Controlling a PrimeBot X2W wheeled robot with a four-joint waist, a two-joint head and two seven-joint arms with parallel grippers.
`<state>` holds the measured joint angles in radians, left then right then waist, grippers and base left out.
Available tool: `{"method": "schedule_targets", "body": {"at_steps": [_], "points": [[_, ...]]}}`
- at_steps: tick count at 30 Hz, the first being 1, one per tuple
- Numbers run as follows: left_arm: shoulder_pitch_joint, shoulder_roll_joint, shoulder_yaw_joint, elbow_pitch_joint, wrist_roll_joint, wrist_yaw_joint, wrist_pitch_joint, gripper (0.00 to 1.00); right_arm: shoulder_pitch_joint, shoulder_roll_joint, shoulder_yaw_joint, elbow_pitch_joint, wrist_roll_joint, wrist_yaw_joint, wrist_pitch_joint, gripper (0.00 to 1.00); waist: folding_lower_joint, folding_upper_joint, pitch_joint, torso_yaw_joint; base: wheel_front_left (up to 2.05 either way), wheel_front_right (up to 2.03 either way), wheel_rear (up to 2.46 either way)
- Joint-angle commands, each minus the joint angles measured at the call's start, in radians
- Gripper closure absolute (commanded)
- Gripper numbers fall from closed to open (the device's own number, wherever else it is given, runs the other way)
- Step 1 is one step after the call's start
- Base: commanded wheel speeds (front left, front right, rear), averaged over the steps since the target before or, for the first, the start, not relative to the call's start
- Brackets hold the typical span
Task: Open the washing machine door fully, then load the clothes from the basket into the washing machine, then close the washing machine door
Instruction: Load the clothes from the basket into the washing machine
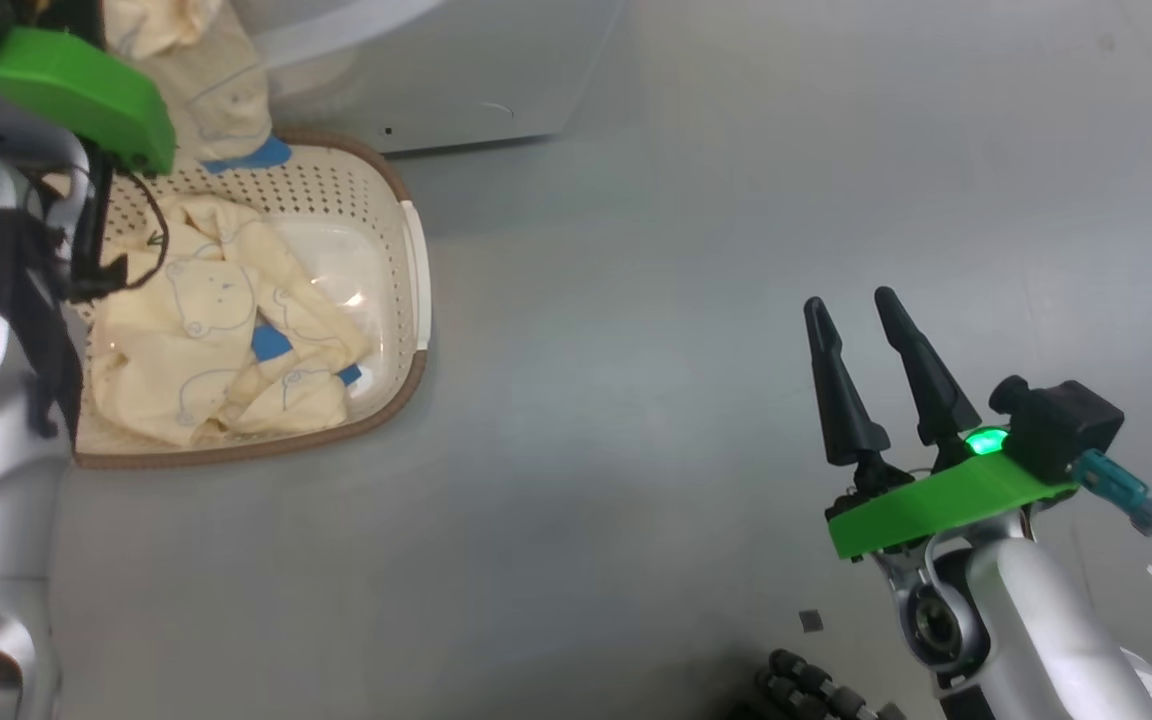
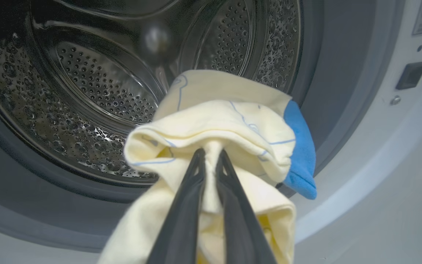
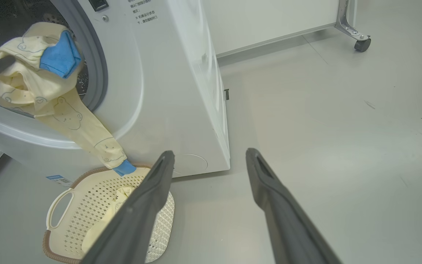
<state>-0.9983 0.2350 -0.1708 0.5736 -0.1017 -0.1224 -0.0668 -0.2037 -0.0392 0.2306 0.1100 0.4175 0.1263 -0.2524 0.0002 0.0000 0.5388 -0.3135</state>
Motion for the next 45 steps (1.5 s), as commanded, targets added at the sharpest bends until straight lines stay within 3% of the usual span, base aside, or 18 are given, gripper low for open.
{"method": "schedule_targets", "body": {"at_steps": [1, 23, 27, 40, 45], "points": [[-0.070, 0.049, 0.021, -0.010, 0.015, 0.006, 0.006, 1.00, -0.014, -0.011, 0.026, -0.026, 0.009, 0.004, -0.009, 0.00, -0.0002, 0.0000, 0.041, -0.032, 0.00, 0.00, 0.00], [-0.584, 0.121, -0.021, 0.306, 0.075, 0.031, -0.029, 1.00, -0.026, -0.011, 0.074, -0.046, -0.006, 0.004, -0.009, 0.00, -0.0002, 0.0000, 0.237, -0.091, 0.00, 0.00, 0.00], [-0.635, 0.137, -0.039, 0.348, 0.092, 0.035, -0.051, 1.00, -0.025, -0.011, 0.080, -0.054, -0.004, 0.004, -0.009, 0.00, -0.0002, 0.0000, 0.255, -0.103, 0.00, 0.00, 0.00], [-0.721, 0.135, -0.077, 0.386, 0.122, 0.104, -0.179, 1.00, -0.020, -0.011, 0.087, -0.064, 0.002, 0.004, -0.009, 0.00, -0.0002, 0.0000, 0.285, -0.116, 0.00, 0.00, 0.00], [-0.725, 0.131, -0.107, 0.412, 0.138, 0.107, -0.188, 1.00, -0.017, -0.011, 0.091, -0.062, 0.006, 0.004, -0.009, 0.00, -0.0002, 0.0000, 0.289, -0.120, 0.00, 0.00, 0.00]]}}
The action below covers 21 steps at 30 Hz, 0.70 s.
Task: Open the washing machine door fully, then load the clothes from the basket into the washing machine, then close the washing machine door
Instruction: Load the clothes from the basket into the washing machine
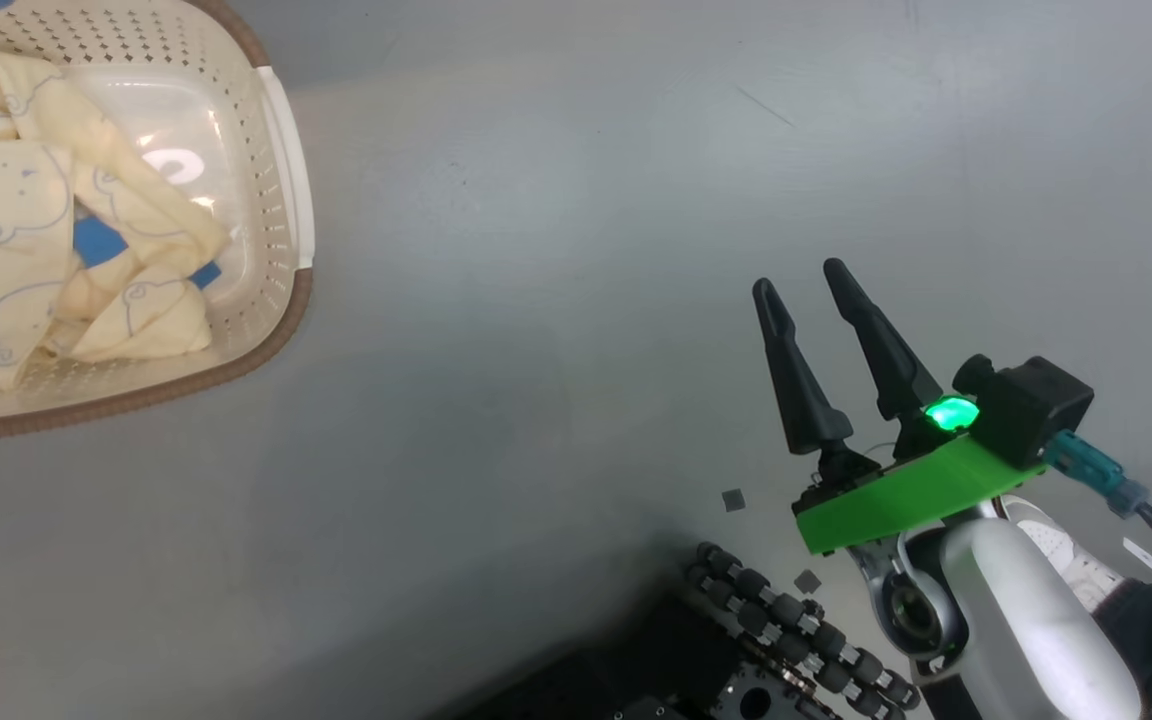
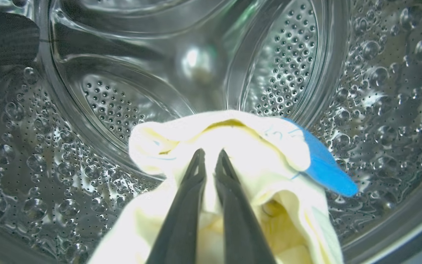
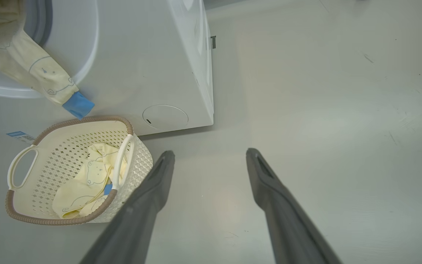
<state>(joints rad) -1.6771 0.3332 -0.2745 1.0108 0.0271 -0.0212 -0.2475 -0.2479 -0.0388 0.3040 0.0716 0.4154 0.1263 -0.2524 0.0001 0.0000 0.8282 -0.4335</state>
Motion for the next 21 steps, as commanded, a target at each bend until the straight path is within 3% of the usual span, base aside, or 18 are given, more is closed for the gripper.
{"method": "schedule_targets", "body": {"at_steps": [1, 11, 12, 15, 16, 21], "points": [[-0.044, 0.031, -0.010, -0.011, 0.013, 0.006, -0.003, 1.00, 0.028, -0.011, 0.019, -0.023, 0.010, 0.004, -0.009, 0.00, -0.0001, 0.0000, -0.001, -0.001, 0.00, 0.00, 0.00], [-0.070, 0.003, -0.055, 0.106, 0.026, -0.003, 0.080, 1.00, 0.034, -0.011, 0.034, -0.011, 0.016, 0.004, -0.009, 0.00, -0.0001, 0.0000, -0.028, 0.002, 0.00, 0.00, 0.00], [-0.073, -0.003, -0.057, 0.123, 0.025, -0.004, 0.105, 0.84, 0.035, -0.011, 0.033, -0.009, 0.016, 0.004, -0.009, 0.00, -0.0001, 0.0000, -0.033, 0.004, 0.00, 0.00, 0.00], [-0.079, -0.020, -0.061, 0.164, 0.019, 0.000, 0.166, 0.09, 0.036, -0.011, 0.032, -0.008, 0.016, 0.004, -0.009, 0.00, -0.0001, 0.0000, -0.048, 0.010, 0.00, 0.00, 0.00], [-0.080, -0.023, -0.066, 0.179, 0.021, 0.000, 0.191, 0.00, 0.036, -0.011, 0.032, -0.007, 0.015, 0.004, -0.009, 0.00, -0.0001, 0.0000, -0.052, 0.012, 0.00, 0.00, 0.00], [-0.075, -0.045, -0.047, 0.221, -0.015, 0.007, 0.262, 0.00, 0.031, -0.011, 0.030, -0.006, 0.012, 0.004, -0.009, 0.00, -0.0001, 0.0000, -0.074, 0.018, 0.00, 0.00, 0.00]]}}
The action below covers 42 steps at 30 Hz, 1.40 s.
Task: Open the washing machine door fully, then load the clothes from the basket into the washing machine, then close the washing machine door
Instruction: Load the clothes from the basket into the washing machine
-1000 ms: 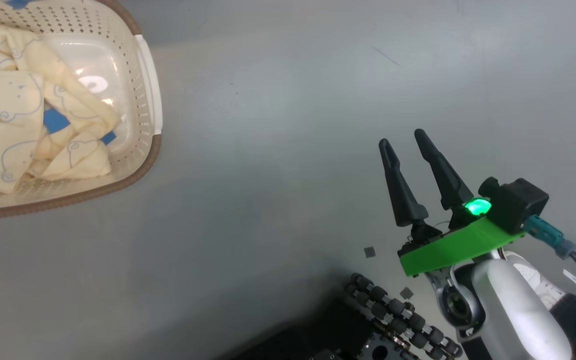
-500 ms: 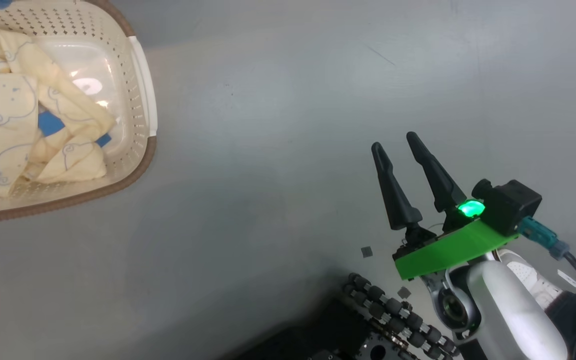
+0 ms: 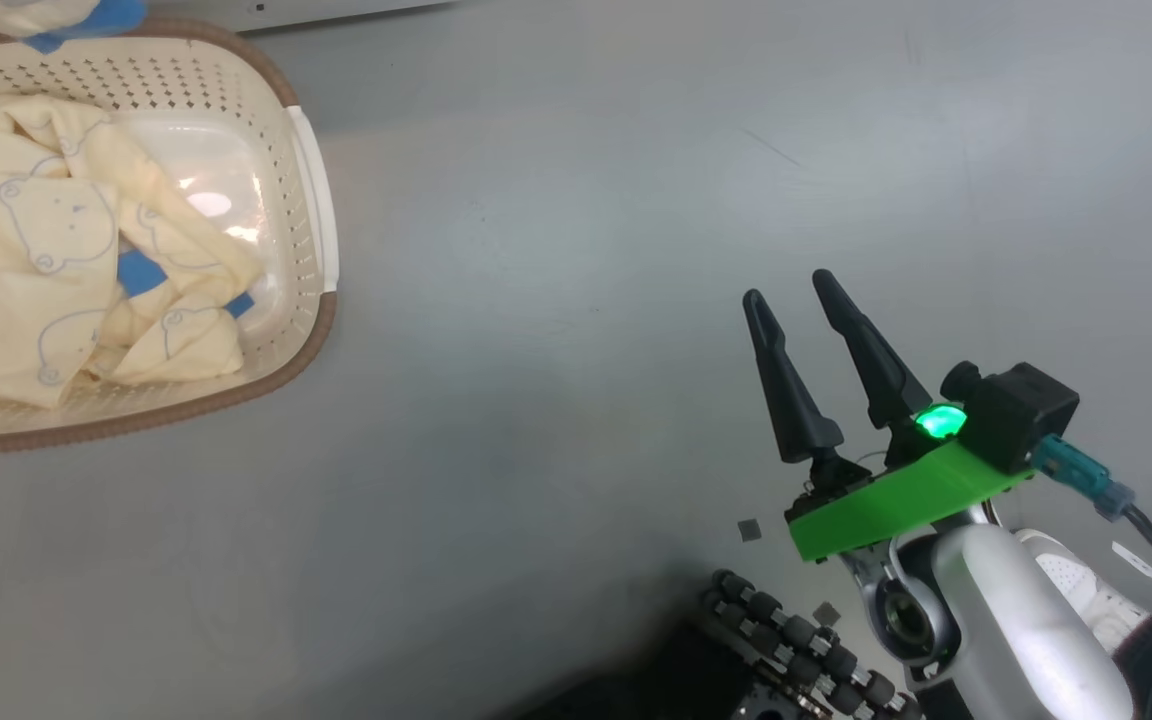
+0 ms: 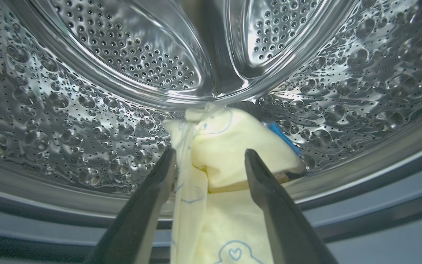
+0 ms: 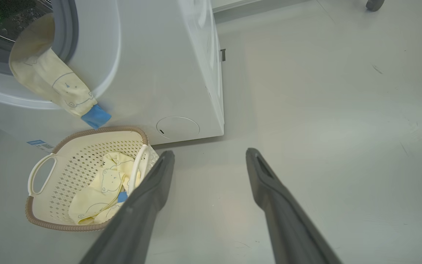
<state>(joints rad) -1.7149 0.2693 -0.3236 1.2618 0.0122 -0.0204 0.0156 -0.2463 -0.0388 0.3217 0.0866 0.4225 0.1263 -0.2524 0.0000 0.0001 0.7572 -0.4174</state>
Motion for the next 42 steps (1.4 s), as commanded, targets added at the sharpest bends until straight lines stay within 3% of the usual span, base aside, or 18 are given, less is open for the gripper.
{"method": "schedule_targets", "body": {"at_steps": [1, 13, 22, 31, 42], "points": [[-0.032, 0.014, 0.004, -0.025, -0.006, 0.008, 0.011, 0.00, 0.030, -0.011, 0.009, -0.019, 0.003, 0.004, -0.009, 0.00, 0.0000, -0.0001, -0.007, 0.005, 0.00, 0.00, 0.00], [0.079, -0.046, 0.044, -0.004, -0.090, 0.021, -0.033, 0.00, 0.037, -0.011, -0.027, 0.000, -0.034, 0.004, -0.009, 0.00, 0.0000, -0.0001, -0.105, 0.065, 0.00, 0.00, 0.00], [0.206, -0.123, 0.062, -0.001, -0.145, 0.027, -0.142, 0.00, 0.046, -0.011, -0.058, 0.016, -0.055, 0.004, -0.009, 0.00, 0.0000, -0.0001, -0.202, 0.127, 0.00, 0.00, 0.00], [0.391, -0.171, 0.097, -0.001, -0.216, 0.002, -0.247, 0.00, 0.063, -0.011, -0.102, 0.031, -0.091, 0.004, -0.009, 0.00, 0.0000, -0.0001, -0.322, 0.192, 0.00, 0.00, 0.00], [0.705, -0.197, 0.115, -0.188, -0.260, -0.021, -0.277, 0.00, 0.124, -0.011, -0.172, 0.032, -0.143, 0.004, -0.009, 0.00, 0.0000, -0.0001, -0.467, 0.283, 0.00, 0.00, 0.00]]}}
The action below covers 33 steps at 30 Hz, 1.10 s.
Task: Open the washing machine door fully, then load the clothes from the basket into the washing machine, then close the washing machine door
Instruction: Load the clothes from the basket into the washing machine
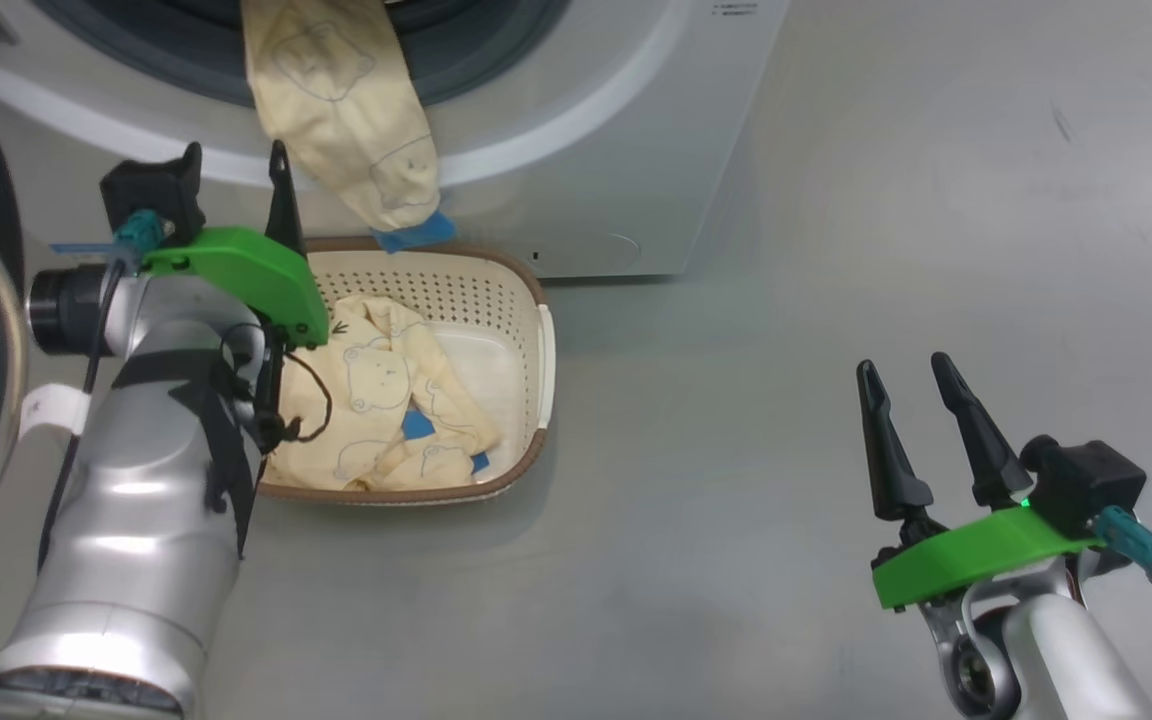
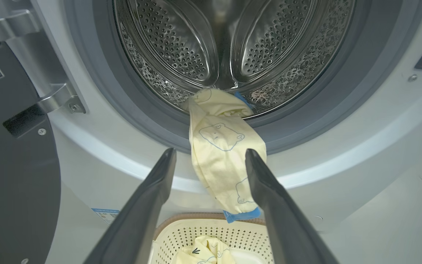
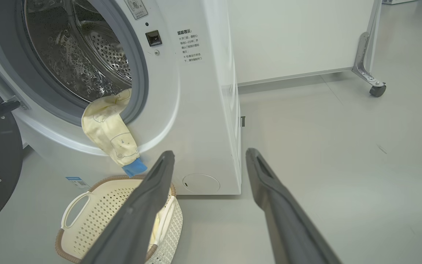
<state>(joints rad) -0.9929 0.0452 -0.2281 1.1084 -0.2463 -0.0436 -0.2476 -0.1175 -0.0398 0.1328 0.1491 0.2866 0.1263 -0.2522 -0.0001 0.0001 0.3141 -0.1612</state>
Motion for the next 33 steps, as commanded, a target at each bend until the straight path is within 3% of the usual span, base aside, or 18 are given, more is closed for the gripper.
{"method": "schedule_targets", "body": {"at_steps": [1, 8, 13, 26, 33], "points": [[-0.001, 0.026, 0.019, -0.055, 0.000, 0.004, -0.014, 0.00, -0.003, -0.010, 0.014, -0.033, -0.010, 0.004, -0.010, 0.00, 0.0001, -0.0001, -0.023, 0.032, 0.00, 0.00, 0.00], [0.116, 0.017, 0.018, -0.221, -0.008, 0.001, -0.014, 0.00, -0.001, -0.010, 0.009, -0.035, -0.037, 0.004, -0.010, 0.00, 0.0001, -0.0001, -0.030, 0.065, 0.00, 0.00, 0.00], [0.302, 0.016, 0.020, -0.396, -0.006, -0.003, -0.014, 0.00, 0.001, -0.010, 0.014, -0.042, -0.055, 0.004, -0.010, 0.00, 0.0001, -0.0001, -0.037, 0.067, 0.00, 0.00, 0.00], [0.781, 0.057, 0.121, -0.863, 0.028, 0.048, -0.014, 0.00, 0.010, -0.013, 0.009, -0.057, -0.069, 0.004, -0.010, 0.00, 0.0001, -0.0001, -0.013, 0.065, 0.00, 0.00, 0.00], [0.899, 0.040, 0.148, -0.960, 0.038, 0.052, -0.014, 0.00, 0.007, -0.016, 0.006, -0.056, -0.070, 0.004, -0.010, 0.00, 0.0001, -0.0001, -0.009, 0.073, 0.00, 0.00, 0.00]]}}
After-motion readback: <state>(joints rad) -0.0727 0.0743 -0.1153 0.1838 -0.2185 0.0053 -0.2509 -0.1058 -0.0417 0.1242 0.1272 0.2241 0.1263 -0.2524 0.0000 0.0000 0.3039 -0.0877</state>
